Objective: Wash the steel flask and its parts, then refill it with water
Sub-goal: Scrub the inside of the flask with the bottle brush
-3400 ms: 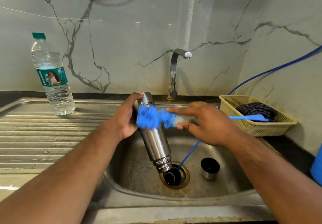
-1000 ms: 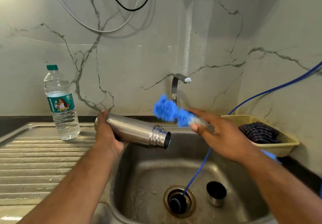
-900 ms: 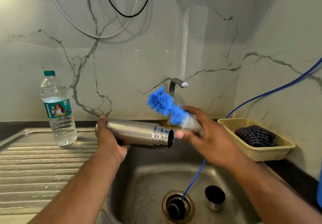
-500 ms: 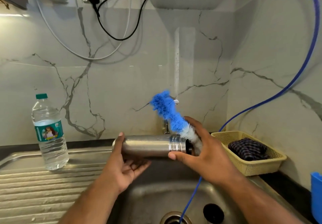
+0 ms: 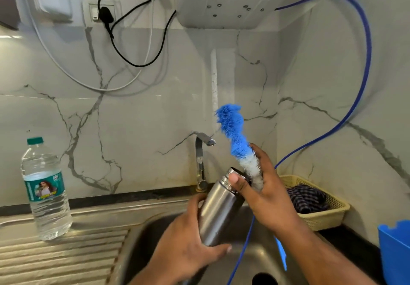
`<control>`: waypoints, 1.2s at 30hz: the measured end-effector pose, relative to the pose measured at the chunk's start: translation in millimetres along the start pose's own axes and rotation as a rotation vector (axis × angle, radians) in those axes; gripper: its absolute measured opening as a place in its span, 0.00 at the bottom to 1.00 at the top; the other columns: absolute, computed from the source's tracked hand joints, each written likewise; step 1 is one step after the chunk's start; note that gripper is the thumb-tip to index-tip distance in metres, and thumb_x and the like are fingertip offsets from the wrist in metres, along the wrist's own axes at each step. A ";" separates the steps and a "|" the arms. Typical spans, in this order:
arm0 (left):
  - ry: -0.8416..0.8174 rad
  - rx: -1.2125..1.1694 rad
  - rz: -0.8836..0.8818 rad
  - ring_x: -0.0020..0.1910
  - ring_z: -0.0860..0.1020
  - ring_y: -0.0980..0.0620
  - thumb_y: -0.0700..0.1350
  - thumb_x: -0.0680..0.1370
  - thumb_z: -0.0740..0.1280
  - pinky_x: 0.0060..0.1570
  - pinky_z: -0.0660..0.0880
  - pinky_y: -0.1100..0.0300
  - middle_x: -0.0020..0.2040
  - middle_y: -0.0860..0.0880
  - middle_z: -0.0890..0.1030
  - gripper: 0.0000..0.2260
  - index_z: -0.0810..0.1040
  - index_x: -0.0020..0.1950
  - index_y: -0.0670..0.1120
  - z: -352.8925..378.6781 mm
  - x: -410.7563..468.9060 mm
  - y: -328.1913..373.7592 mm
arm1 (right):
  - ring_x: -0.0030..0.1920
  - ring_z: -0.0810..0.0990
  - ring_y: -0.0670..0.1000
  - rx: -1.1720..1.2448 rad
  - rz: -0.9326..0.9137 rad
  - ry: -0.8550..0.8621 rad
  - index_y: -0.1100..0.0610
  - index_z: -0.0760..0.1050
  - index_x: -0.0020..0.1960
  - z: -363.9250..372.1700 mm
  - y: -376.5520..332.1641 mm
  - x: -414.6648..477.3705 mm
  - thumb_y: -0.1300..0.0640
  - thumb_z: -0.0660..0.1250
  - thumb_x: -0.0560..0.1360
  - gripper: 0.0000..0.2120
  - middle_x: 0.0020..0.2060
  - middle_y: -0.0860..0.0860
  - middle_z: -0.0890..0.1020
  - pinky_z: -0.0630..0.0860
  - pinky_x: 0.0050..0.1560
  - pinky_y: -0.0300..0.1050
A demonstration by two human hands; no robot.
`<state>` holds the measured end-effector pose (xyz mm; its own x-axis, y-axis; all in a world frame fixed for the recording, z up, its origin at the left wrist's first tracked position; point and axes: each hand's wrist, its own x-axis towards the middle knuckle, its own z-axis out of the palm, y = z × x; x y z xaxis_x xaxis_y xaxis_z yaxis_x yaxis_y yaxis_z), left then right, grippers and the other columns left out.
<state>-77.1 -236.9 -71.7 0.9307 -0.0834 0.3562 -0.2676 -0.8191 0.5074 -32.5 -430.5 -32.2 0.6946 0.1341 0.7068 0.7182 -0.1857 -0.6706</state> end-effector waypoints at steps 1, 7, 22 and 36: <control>0.052 -0.055 0.018 0.55 0.79 0.61 0.72 0.59 0.75 0.58 0.75 0.63 0.60 0.64 0.77 0.47 0.54 0.72 0.69 6.3 0.1 0.8 | 0.60 0.78 0.33 -0.024 -0.020 0.006 0.38 0.64 0.75 1.6 -2.0 -1.4 0.44 0.72 0.75 0.31 0.59 0.27 0.79 0.73 0.57 0.29; 0.234 -0.388 -0.143 0.47 0.80 0.66 0.61 0.59 0.79 0.49 0.76 0.66 0.51 0.62 0.82 0.39 0.64 0.66 0.68 10.2 6.7 -6.1 | 0.51 0.76 0.36 -0.591 -0.254 -0.109 0.21 0.59 0.72 -5.4 -3.7 -1.1 0.23 0.48 0.76 0.25 0.57 0.34 0.68 0.76 0.42 0.35; 0.189 -0.727 -0.246 0.44 0.84 0.59 0.48 0.63 0.83 0.46 0.80 0.60 0.46 0.57 0.86 0.27 0.78 0.58 0.58 3.8 10.9 -19.5 | 0.50 0.74 0.42 -0.574 -0.300 -0.114 0.25 0.67 0.70 -17.0 22.7 8.4 0.30 0.53 0.80 0.19 0.42 0.41 0.77 0.75 0.52 0.45; 0.148 -0.992 -0.285 0.47 0.86 0.49 0.46 0.60 0.86 0.47 0.81 0.57 0.47 0.47 0.87 0.31 0.79 0.60 0.50 4.0 10.5 -8.0 | 0.43 0.74 0.43 -0.612 -0.297 0.047 0.33 0.73 0.70 6.2 8.7 -7.1 0.33 0.65 0.77 0.22 0.40 0.40 0.73 0.76 0.37 0.43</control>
<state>-64.2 -233.5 -75.2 0.9697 0.1649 0.1803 -0.1896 0.0427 0.9809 -30.9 -427.1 -44.4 0.4588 0.2244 0.8597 0.7160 -0.6664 -0.2082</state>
